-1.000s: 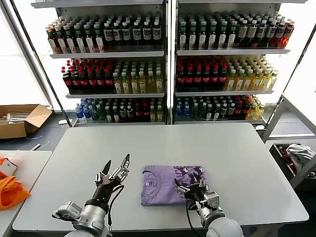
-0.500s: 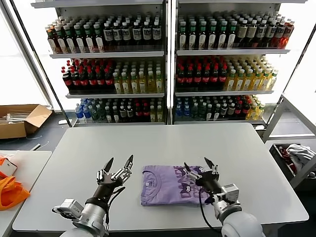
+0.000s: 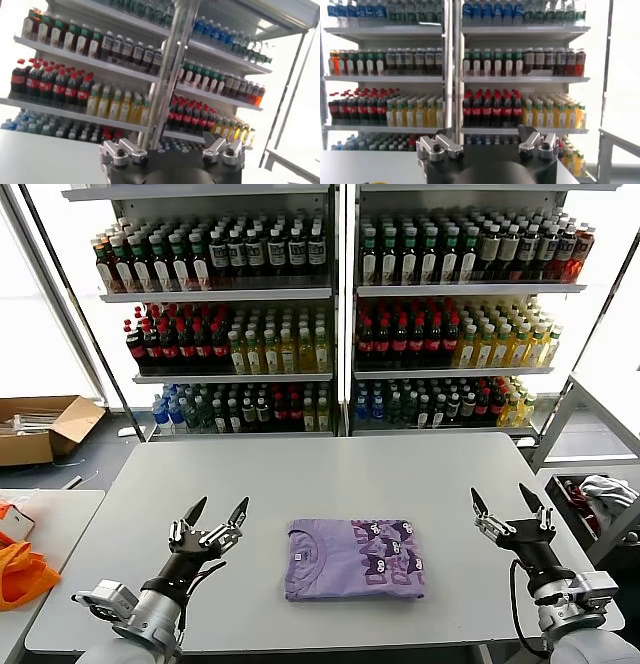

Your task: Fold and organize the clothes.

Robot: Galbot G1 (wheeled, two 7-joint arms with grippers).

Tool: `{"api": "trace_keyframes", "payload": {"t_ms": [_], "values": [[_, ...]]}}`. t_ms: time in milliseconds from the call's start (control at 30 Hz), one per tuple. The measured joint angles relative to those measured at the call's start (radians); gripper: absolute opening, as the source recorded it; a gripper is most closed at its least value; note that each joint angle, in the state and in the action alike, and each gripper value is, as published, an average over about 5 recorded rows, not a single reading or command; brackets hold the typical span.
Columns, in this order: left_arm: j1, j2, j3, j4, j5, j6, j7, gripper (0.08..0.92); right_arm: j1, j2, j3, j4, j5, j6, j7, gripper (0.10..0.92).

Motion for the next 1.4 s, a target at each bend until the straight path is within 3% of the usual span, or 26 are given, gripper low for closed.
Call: {"api": "trace_keyframes", "payload": {"t_ms": [633,1400], "values": [[0.049,-0.014,-0.136,0.001,0.093,-0.059,0.119,0.823,-0.035,0.051,0.019,-0.062,-0.046,0.092,-0.095,0.823],[0.071,-0.041,-0.165,0.005,0.179,-0.120,0.198,0.822,-0.113,0.065,0.044,-0.075,-0.070,0.191,-0.153,0.823]]}}
